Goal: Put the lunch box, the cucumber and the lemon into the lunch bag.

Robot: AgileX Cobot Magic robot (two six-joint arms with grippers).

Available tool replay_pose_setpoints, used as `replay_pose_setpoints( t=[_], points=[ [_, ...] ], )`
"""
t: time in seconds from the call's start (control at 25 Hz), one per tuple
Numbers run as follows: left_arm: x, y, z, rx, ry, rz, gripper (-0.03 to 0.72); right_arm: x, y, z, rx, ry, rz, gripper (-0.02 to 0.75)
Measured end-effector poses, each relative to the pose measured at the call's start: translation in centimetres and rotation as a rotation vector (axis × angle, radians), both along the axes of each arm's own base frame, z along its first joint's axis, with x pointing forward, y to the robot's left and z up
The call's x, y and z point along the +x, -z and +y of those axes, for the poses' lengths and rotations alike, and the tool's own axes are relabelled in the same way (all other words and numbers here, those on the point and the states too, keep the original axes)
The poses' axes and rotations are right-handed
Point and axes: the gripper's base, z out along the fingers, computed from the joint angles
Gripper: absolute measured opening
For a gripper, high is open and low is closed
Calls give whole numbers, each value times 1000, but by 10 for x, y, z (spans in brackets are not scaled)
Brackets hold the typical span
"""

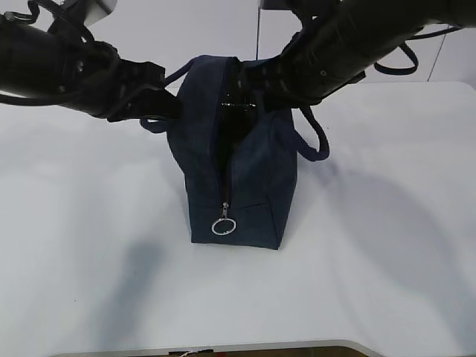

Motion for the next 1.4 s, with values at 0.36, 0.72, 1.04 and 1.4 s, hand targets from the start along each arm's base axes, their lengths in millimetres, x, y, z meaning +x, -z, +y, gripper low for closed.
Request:
replay_pose_setpoints(
  t=[0.36,0.72,1.04,1.4],
  points=[
    [2,0,1,6,-15,-13,11,4,-4,2,34,3,-62,10],
    [2,0,1,7,-23,-19,11,5,-4,3,42,4,-71,10],
    [2,0,2,7,-24,-20,10,5,-4,3,41,3,-73,57],
    [7,12,-1,11,-24,20,10,5,-22,3,19,-6,-38,386]
  ],
)
